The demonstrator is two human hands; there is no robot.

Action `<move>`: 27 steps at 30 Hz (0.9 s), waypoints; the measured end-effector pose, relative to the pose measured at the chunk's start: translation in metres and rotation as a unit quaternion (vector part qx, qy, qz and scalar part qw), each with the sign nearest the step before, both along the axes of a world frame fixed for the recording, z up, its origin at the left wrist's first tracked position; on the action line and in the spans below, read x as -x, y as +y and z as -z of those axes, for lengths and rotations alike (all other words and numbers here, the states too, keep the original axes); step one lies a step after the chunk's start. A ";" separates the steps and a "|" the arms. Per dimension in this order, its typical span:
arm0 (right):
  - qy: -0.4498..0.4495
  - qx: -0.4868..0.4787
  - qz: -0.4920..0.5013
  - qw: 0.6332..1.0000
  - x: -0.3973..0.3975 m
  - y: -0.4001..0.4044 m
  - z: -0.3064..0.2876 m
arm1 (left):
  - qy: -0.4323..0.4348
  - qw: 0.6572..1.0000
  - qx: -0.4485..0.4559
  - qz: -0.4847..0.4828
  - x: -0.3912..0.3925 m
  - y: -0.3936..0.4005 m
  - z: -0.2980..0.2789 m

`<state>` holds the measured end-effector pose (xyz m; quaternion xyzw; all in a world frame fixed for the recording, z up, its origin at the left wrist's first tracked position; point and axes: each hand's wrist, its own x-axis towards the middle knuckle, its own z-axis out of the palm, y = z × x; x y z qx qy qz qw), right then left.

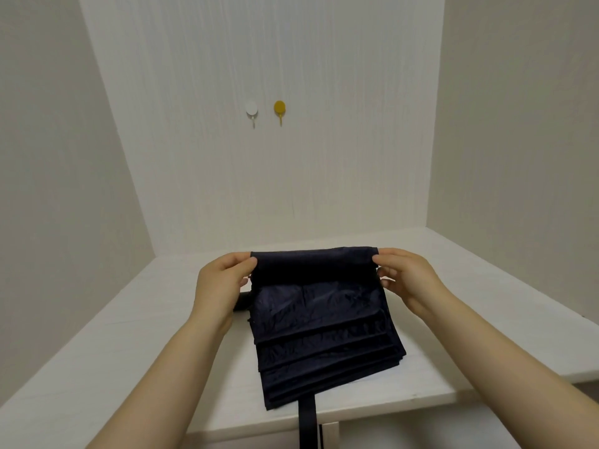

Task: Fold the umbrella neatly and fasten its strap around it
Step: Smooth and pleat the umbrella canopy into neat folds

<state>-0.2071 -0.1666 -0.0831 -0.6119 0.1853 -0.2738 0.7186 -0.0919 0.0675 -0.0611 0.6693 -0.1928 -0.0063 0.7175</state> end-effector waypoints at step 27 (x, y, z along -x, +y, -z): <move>0.194 0.030 -0.052 0.979 0.019 0.001 0.008 | 0.187 0.978 -0.047 0.079 0.005 0.006 0.041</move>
